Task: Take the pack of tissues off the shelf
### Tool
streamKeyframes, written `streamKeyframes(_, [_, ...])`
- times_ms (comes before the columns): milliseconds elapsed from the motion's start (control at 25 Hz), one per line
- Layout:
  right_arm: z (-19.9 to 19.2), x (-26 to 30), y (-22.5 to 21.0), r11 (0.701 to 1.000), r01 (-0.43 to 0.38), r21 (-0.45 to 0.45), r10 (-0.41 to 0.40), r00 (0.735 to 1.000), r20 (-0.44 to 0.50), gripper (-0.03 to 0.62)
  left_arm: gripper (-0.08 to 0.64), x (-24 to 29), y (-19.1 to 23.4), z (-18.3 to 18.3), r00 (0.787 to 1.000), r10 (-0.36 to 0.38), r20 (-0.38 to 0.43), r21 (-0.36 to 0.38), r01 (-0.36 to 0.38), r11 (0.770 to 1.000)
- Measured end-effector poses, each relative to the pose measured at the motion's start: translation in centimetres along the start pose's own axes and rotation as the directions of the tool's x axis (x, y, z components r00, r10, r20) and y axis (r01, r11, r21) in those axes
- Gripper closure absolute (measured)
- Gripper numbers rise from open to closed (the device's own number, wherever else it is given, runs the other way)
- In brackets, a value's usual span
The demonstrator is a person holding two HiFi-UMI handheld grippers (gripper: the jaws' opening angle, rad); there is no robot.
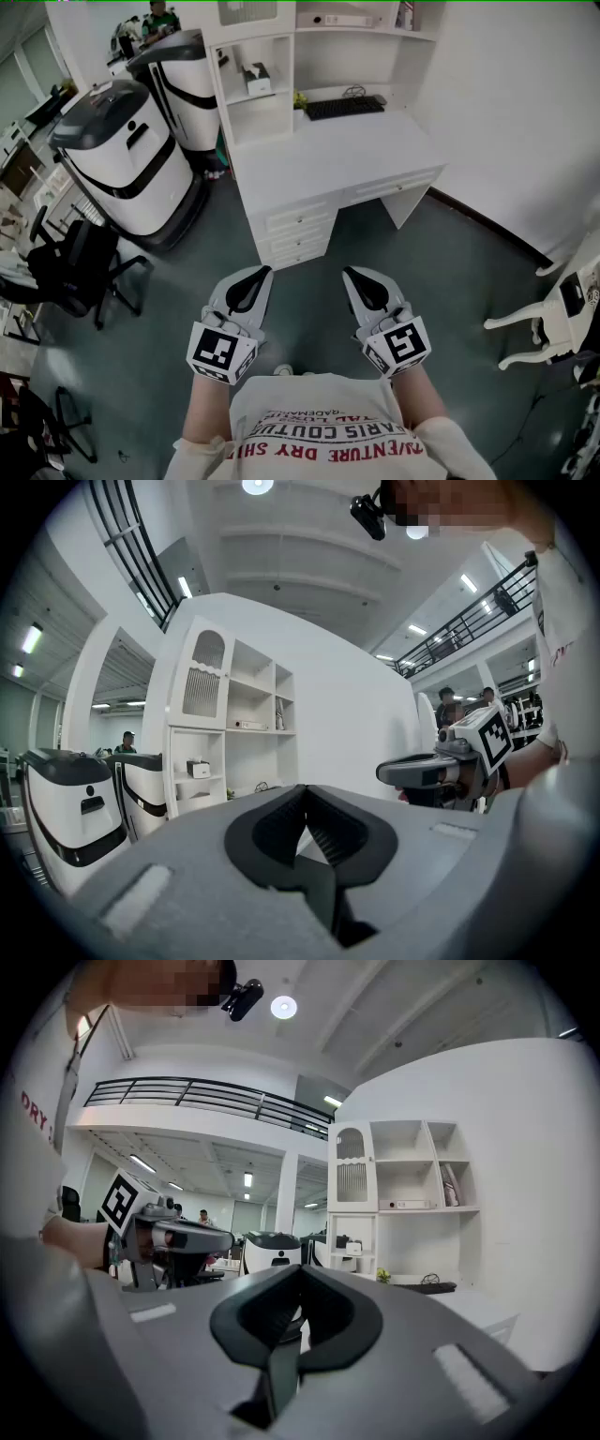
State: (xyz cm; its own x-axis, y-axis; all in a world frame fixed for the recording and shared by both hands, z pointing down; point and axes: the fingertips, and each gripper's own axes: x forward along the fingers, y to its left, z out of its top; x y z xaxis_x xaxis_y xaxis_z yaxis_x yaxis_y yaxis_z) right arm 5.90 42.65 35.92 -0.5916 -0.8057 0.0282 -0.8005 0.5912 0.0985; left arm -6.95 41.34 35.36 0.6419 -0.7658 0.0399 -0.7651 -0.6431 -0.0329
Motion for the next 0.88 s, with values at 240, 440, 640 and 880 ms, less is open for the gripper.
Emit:
streamKeyframes(240, [-0.3, -1.0, 0.2, 1.0, -0.001, -0.015, 0.001, 1.0, -0.005, 0.591, 0.554, -0.3, -1.0, -0.4, 1.0, 0.005, -0.009, -0.014, -0.005, 1.0])
streamKeyframes(440, [-0.6, -2.1, -0.3, 1.0, 0.018, -0.015, -0.018, 1.0, -0.01, 0.591, 0.554, -0.3, -1.7, -0.6, 1.0, 0.018, -0.008, -0.039, -0.018, 0.999])
streamKeyframes(640, [-1.6, -3.7, -1.3, 0.999, 0.049, -0.016, -0.05, 0.999, -0.019, 0.591, 0.554, 0.2, -2.7, -0.9, 0.999, 0.039, 0.012, -0.068, -0.038, 0.997])
streamKeyframes(880, [-2.5, -3.9, -3.5, 0.997, 0.073, 0.012, -0.073, 0.997, -0.032, 0.591, 0.168, 2.1, -1.2, -1.2, 0.989, 0.144, 0.01, -0.088, -0.143, 0.986])
